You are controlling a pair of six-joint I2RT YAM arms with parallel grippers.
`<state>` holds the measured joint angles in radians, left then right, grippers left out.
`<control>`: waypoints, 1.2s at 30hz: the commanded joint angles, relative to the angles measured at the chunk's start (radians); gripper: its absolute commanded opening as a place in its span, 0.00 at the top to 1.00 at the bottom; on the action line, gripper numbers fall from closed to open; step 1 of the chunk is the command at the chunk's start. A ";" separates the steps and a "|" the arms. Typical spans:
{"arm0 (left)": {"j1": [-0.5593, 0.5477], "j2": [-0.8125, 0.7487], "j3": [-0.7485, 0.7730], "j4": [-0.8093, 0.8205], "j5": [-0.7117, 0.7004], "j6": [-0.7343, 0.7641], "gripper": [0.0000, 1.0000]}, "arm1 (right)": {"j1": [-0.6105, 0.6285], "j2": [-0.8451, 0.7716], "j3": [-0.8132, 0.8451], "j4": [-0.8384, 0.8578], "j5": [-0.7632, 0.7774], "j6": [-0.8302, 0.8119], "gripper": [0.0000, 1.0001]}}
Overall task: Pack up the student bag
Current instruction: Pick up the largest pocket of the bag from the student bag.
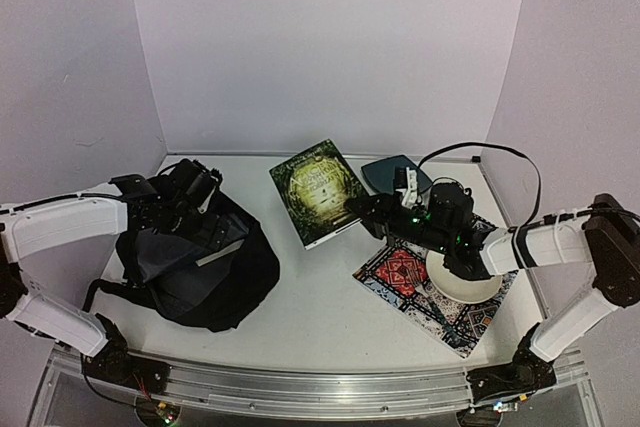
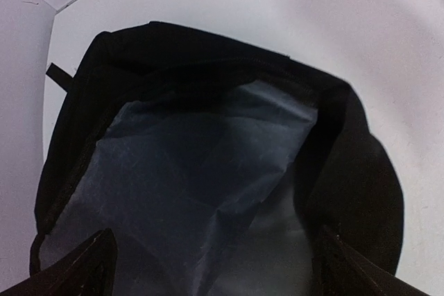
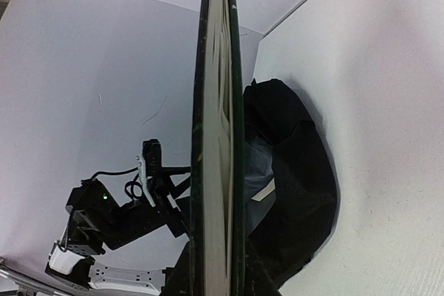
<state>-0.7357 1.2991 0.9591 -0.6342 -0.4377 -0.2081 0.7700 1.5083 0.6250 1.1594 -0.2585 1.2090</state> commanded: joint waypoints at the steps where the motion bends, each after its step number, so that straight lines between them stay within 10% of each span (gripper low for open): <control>1: 0.004 0.037 0.056 -0.077 -0.042 0.110 0.01 | -0.005 -0.090 0.023 0.087 -0.021 -0.067 1.00; 12: 0.009 0.270 0.119 -0.062 -0.059 0.091 0.19 | -0.006 -0.144 0.095 -0.134 -0.033 -0.213 1.00; 26: 0.013 0.341 0.174 -0.065 -0.022 0.091 0.98 | -0.002 -0.209 0.178 -0.403 -0.068 -0.436 1.00; 36: 0.013 0.253 0.336 -0.111 0.140 0.067 1.00 | 0.145 -0.237 0.364 -0.792 0.060 -0.944 1.00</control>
<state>-0.7181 1.6293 1.1723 -0.7600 -0.4014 -0.1286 0.8295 1.3496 0.8548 0.4454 -0.2639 0.5636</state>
